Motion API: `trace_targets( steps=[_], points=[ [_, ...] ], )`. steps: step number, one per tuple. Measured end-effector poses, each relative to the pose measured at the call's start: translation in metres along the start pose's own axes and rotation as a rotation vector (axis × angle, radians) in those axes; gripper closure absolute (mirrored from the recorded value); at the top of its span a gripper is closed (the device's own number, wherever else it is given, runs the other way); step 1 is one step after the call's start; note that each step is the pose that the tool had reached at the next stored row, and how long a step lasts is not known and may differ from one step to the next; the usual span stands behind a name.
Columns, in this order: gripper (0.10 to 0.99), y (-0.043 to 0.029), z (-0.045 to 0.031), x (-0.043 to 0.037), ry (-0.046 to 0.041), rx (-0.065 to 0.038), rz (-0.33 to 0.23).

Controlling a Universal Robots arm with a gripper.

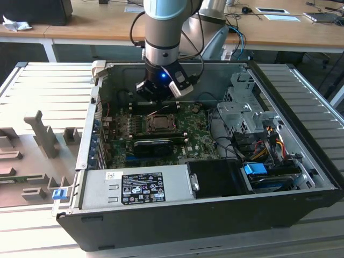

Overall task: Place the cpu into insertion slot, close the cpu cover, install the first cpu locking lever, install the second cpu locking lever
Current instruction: 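Install the first cpu locking lever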

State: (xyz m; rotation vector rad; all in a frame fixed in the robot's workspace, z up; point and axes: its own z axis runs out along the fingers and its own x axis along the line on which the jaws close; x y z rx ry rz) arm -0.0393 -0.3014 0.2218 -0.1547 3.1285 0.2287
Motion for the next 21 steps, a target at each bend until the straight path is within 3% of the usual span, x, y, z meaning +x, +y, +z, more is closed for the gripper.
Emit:
trace_targets(
  steps=[11, 21],
  points=[
    [0.980, 0.0027, 0.0039, -0.0152, 0.0007, 0.000, -0.003],
    [0.980, 0.0012, 0.0116, -0.0185, -0.0018, 0.000, 0.014]
  ],
)
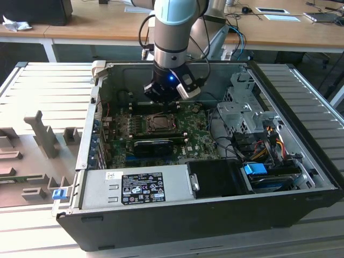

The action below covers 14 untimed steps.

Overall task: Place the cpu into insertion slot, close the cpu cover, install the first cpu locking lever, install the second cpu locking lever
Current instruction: 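Install the first cpu locking lever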

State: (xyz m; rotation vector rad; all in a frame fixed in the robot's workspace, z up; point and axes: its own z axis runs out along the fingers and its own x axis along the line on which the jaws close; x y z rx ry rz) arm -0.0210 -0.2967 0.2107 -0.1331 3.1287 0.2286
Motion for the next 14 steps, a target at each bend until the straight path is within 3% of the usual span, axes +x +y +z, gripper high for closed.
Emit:
trace_targets(
  steps=[9, 14],
  points=[
    [0.980, -0.0010, 0.0060, -0.0013, 0.0000, 0.002, 0.001],
    [0.980, -0.0012, 0.0071, -0.0017, 0.0015, 0.019, 0.001]
  ],
)
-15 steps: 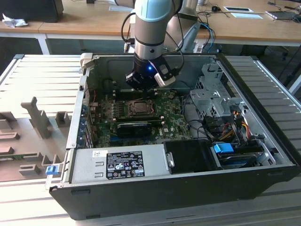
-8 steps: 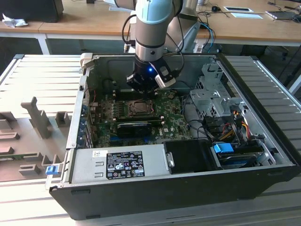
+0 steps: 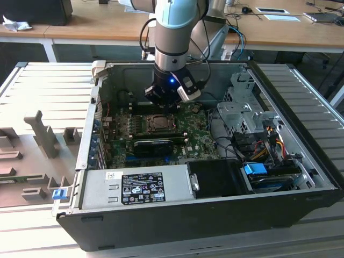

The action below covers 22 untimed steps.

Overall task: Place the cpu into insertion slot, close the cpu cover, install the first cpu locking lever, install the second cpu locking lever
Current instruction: 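Install the first cpu locking lever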

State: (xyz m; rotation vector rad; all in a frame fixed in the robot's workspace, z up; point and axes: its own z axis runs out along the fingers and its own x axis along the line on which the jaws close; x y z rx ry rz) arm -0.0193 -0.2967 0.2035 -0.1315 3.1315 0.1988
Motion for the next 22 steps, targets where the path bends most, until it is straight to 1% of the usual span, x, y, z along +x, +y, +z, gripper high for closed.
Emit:
trace_targets(
  steps=[4, 6, 7, 9, 15, 22],
  points=[
    [0.980, -0.0003, 0.0022, 0.0000, 0.0003, 0.003, 0.000],
    [0.980, -0.0003, 0.0023, -0.0001, -0.0012, -0.014, 0.000],
    [0.980, -0.0003, 0.0023, -0.0001, -0.0016, -0.018, 0.000],
    [0.980, -0.0001, 0.0011, -0.0001, -0.0017, -0.018, 0.000],
    [0.980, 0.0014, -0.0112, -0.0002, -0.0014, -0.017, 0.000],
    [0.980, -0.0029, -0.0125, 0.0002, -0.0014, -0.016, 0.000]
  ],
)
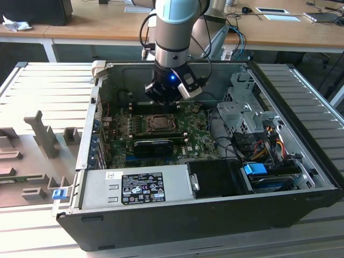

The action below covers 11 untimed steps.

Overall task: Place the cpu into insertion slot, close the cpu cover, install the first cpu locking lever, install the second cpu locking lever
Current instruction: 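Install the first cpu locking lever, then install the second cpu locking lever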

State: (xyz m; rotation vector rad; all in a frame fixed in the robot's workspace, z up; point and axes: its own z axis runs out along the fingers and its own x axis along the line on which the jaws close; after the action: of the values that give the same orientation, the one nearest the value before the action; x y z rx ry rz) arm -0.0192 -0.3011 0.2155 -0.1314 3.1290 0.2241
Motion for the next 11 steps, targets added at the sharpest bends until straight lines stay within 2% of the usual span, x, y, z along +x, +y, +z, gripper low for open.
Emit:
trace_targets(
  steps=[9, 11],
  points=[
    [0.980, -0.0025, -0.0004, 0.0002, 0.0001, 0.000, 0.000],
    [0.980, -0.0057, -0.0009, 0.0005, 0.0001, 0.000, 0.000]
  ],
)
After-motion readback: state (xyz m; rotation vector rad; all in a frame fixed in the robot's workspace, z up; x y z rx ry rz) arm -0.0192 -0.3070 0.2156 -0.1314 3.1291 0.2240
